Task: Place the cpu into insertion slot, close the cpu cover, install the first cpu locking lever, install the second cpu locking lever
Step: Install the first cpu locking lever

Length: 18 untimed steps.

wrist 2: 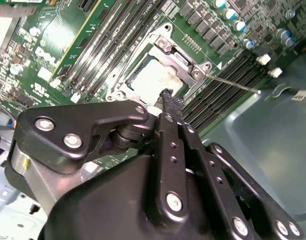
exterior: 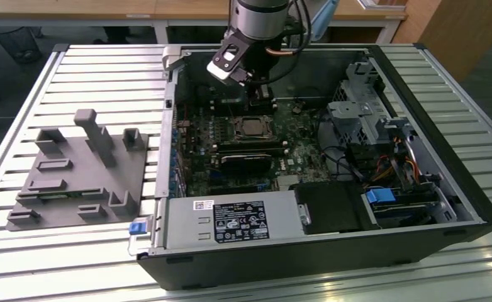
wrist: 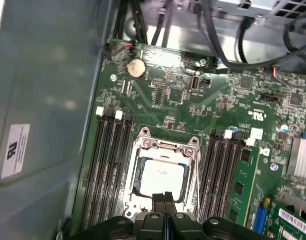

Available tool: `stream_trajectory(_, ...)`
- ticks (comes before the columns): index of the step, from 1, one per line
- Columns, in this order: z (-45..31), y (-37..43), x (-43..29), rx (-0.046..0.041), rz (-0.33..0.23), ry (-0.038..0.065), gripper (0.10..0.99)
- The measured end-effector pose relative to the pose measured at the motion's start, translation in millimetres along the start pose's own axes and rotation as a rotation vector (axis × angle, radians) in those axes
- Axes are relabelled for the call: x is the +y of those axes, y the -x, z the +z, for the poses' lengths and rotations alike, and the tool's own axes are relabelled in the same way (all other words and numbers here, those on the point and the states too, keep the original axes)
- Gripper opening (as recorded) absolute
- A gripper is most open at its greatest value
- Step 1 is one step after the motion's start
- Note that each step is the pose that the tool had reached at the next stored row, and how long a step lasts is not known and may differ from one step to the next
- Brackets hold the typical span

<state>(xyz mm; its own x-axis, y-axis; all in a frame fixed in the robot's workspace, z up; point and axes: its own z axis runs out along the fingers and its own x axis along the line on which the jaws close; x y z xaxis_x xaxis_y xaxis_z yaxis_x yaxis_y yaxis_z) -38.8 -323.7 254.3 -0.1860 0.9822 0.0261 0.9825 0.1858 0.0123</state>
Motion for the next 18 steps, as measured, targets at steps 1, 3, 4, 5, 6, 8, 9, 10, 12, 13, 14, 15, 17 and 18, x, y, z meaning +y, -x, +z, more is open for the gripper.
stream_trajectory(1, 0.1, 0.0, 0.0, 0.0002, -0.012, 0.000, 0.106)
stream_trajectory(3, 0.3, 0.0, 0.0, 0.0004, -0.034, -0.001, 0.106)
stream_trajectory(4, 0.3, 0.0, 0.0, 0.0005, -0.042, -0.001, 0.106)
stream_trajectory(5, 0.3, 0.0, 0.0, 0.0006, -0.051, -0.001, 0.106)
stream_trajectory(6, 0.4, 0.0, 0.0, 0.0007, -0.060, -0.002, 0.106)
stream_trajectory(8, 0.5, 0.0, 0.0, 0.0010, -0.083, -0.002, 0.106)
stream_trajectory(9, 0.5, 0.0, 0.0, 0.0012, -0.099, -0.003, 0.106)
stream_trajectory(10, 0.5, 0.0, 0.0, 0.0014, -0.116, -0.003, 0.106)
stream_trajectory(12, 0.5, 0.0, 0.0, 0.0018, -0.146, -0.004, 0.106)
stream_trajectory(13, 0.5, 0.0, 0.0, 0.0020, -0.161, -0.004, 0.106)
stream_trajectory(14, 0.5, 0.0, 0.0, 0.0022, -0.175, -0.005, 0.106)
stream_trajectory(15, 0.5, 0.0, 0.0, 0.0023, -0.189, -0.005, 0.106)
stream_trajectory(17, 0.5, 0.0, 0.0, 0.0027, -0.216, -0.006, 0.106)
stream_trajectory(18, 0.5, 0.0, 0.0, 0.0028, -0.229, -0.006, 0.106)
